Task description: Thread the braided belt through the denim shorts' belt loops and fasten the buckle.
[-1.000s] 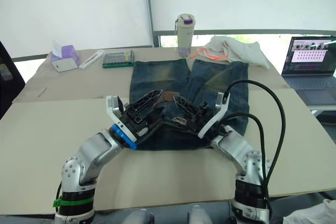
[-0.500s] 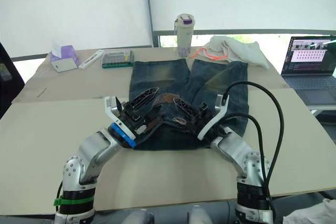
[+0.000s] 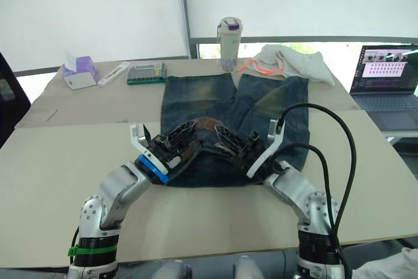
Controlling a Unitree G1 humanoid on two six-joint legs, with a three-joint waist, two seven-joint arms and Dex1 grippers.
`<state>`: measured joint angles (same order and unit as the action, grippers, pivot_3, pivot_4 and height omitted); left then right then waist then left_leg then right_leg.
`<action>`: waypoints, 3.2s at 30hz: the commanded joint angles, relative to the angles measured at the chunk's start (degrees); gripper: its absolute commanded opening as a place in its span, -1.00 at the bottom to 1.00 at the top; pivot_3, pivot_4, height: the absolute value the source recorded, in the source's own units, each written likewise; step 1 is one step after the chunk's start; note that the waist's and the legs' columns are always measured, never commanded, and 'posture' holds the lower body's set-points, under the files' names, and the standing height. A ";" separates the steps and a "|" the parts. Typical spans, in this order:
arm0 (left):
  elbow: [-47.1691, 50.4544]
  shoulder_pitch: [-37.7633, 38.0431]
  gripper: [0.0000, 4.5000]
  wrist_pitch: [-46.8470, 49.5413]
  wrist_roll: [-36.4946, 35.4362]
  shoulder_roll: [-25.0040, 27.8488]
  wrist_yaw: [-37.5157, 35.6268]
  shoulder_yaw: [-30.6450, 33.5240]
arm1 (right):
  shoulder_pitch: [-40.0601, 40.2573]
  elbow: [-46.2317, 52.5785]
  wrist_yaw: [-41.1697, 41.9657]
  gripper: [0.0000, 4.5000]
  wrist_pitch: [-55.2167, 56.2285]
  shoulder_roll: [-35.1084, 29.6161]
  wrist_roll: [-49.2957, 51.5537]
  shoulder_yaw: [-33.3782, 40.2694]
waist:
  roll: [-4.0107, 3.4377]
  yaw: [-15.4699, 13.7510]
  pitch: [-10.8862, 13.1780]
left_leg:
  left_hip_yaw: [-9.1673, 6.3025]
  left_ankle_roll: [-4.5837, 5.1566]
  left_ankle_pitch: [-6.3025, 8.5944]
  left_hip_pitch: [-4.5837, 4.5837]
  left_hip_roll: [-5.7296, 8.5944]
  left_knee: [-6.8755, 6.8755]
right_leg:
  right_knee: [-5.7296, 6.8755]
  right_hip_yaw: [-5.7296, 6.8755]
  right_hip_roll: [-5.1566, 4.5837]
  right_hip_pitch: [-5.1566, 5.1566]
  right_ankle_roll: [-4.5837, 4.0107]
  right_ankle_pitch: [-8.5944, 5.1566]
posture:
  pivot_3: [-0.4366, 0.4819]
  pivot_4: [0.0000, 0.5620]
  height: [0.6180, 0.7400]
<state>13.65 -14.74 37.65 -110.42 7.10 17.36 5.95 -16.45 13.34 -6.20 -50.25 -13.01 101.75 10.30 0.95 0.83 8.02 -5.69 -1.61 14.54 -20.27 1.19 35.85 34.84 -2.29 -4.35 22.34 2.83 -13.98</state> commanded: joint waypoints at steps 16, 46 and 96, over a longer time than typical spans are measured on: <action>0.28 -1.13 -1.00 -0.51 -1.32 2.00 -0.51 3.04 | 1.13 8.56 37.76 0.55 17.89 -24.66 -57.22 -18.82 | 0.05 -0.04 0.03 | 0.02 -0.04 -0.01 -0.02 0.02 0.01 | -0.10 0.05 0.00 0.00 0.24 -0.13 | -0.05 -0.47 1.00; 11.74 -7.36 -1.00 -2.18 -2.58 -4.53 -1.80 4.89 | -1.94 -5.37 51.81 0.55 27.49 -18.60 -89.79 -31.25 | 0.31 -0.50 0.14 | -0.05 -0.13 -0.05 0.00 0.08 0.03 | -0.16 0.02 -0.04 -0.07 0.15 -0.06 | -0.05 -0.47 1.00; 6.96 -0.39 -1.00 -0.20 11.52 11.10 5.44 5.91 | -3.99 -12.97 45.79 0.55 55.52 -19.83 -115.32 -30.24 | 0.38 -0.56 0.13 | -0.07 -0.18 -0.09 0.10 0.08 0.03 | -0.10 0.00 -0.03 -0.10 -0.04 0.07 | -0.05 -0.47 1.00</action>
<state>18.10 -13.82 38.35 -97.59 18.24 22.65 10.69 -19.82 1.15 40.30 4.39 -32.89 -12.01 -19.55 1.33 0.26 8.15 -5.77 -1.79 14.45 -20.17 1.27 35.87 34.75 -2.29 -4.37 22.24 2.71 -13.86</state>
